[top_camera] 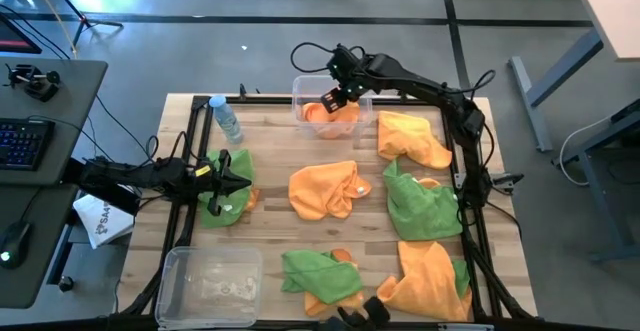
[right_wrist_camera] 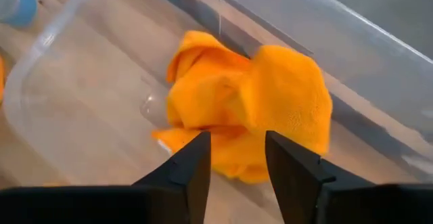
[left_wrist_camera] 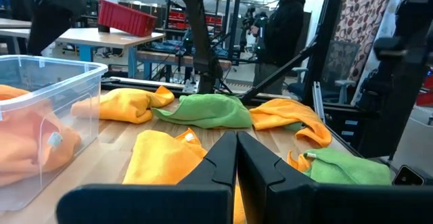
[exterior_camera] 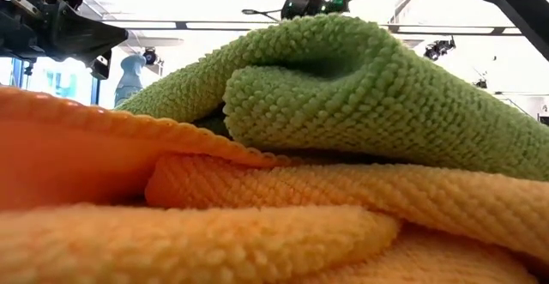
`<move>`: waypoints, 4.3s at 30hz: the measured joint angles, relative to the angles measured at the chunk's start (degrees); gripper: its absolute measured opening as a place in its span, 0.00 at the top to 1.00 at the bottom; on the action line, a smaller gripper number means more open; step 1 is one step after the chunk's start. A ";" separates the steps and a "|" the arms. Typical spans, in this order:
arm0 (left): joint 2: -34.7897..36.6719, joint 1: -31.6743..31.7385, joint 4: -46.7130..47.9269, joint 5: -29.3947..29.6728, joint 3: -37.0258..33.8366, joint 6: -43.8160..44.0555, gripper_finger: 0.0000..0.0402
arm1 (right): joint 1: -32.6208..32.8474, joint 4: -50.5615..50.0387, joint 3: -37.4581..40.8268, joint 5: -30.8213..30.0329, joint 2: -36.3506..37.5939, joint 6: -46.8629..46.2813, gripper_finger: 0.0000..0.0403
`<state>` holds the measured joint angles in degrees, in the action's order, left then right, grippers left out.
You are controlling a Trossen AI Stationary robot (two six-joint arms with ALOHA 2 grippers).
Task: Sort microfiber towel by color & place in baskets
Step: Put the green towel into the bottom transparent bin
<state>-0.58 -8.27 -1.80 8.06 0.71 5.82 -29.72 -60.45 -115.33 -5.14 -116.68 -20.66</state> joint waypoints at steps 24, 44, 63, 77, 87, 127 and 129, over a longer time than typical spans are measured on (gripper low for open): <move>0.02 0.01 -0.96 0.04 -0.02 0.07 1.00 | 33.64 -18.31 -0.02 -18.70 12.56 -16.99 1.00; -8.75 -1.71 9.76 5.77 12.03 4.20 1.00 | 50.52 -9.99 25.08 -31.24 23.02 -38.87 1.00; -53.56 -2.84 50.06 16.55 51.03 41.79 1.00 | 46.12 35.40 82.23 -16.16 80.39 -12.08 1.00; -70.36 -3.54 75.16 5.62 61.13 77.88 1.00 | 40.76 41.46 93.77 -10.89 96.97 8.59 1.00; -76.60 -3.80 73.09 0.56 60.23 79.81 1.00 | 39.94 40.09 93.77 -10.89 98.60 14.13 1.00; -98.46 -3.81 78.82 -12.31 60.22 81.02 0.67 | 37.58 36.11 93.77 -10.74 100.99 11.63 1.00; -98.13 -3.81 79.91 -12.57 60.22 80.96 0.73 | 37.58 36.11 93.77 -10.74 100.99 11.56 1.00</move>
<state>-98.71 -12.08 78.10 -4.51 60.93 86.78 7.86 -24.34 -21.56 -15.88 -15.68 -9.10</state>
